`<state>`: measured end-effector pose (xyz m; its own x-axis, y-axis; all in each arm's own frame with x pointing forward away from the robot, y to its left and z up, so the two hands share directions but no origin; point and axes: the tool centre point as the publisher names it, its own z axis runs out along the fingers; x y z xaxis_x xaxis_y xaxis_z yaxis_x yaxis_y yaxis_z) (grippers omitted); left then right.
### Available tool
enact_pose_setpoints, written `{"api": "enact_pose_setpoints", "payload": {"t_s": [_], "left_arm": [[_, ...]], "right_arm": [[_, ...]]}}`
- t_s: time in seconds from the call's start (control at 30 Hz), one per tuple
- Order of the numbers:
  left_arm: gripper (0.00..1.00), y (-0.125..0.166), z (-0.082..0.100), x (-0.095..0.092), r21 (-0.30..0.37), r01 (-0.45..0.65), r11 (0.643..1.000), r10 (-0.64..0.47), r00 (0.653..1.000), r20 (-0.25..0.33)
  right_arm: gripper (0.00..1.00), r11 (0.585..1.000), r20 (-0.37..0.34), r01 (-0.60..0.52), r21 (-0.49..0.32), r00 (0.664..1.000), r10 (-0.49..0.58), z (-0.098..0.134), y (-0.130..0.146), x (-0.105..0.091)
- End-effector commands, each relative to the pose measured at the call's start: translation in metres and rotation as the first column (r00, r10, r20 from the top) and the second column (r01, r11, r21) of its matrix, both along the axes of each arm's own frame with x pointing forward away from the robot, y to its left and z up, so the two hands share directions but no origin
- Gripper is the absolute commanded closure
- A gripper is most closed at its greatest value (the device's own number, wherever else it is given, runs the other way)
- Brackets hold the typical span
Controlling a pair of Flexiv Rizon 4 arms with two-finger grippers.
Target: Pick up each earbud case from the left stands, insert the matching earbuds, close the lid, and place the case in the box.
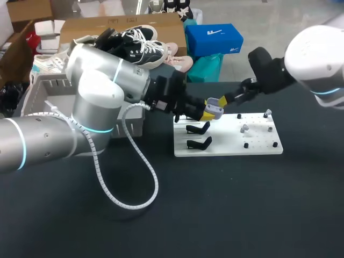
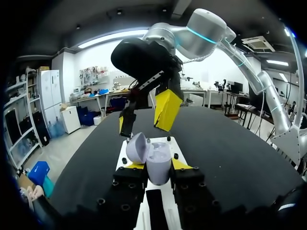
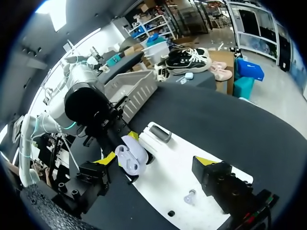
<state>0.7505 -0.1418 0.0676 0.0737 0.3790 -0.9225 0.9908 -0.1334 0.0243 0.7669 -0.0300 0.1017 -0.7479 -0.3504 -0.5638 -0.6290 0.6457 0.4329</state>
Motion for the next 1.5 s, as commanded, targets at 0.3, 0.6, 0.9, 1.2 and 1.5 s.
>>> {"api": "enact_pose_setpoints", "payload": {"t_s": [0.3, 0.6, 0.9, 1.2, 1.5], "left_arm": [[1.00, 0.002, 0.001, -0.010, -0.050, -0.044, 0.998, 0.046, 0.999, 0.030], [1.00, 0.004, 0.005, -0.026, -0.088, -0.102, 0.991, 0.109, 0.991, 0.076], [1.00, 0.014, 0.017, -0.030, -0.186, -0.110, 0.976, 0.129, 0.987, 0.091], [1.00, 0.028, 0.017, -0.027, -0.231, -0.122, 0.965, 0.139, 0.989, 0.058], [1.00, 0.031, 0.016, -0.023, -0.230, -0.104, 0.968, 0.119, 0.991, 0.053]], "right_arm": [[0.00, 0.999, 0.008, 0.030, -0.012, 1.000, -0.030, 0.003, -0.016, -0.004], [0.00, 0.999, 0.014, 0.050, -0.016, 0.999, -0.050, 0.004, -0.024, -0.005], [0.00, 0.998, 0.016, 0.066, -0.011, 0.998, -0.065, 0.003, -0.028, -0.008], [0.00, 0.994, 0.019, 0.108, -0.016, 0.994, -0.107, 0.005, -0.040, -0.014], [0.00, 0.991, 0.017, 0.130, -0.017, 0.991, -0.130, 0.004, -0.047, -0.016]]}}
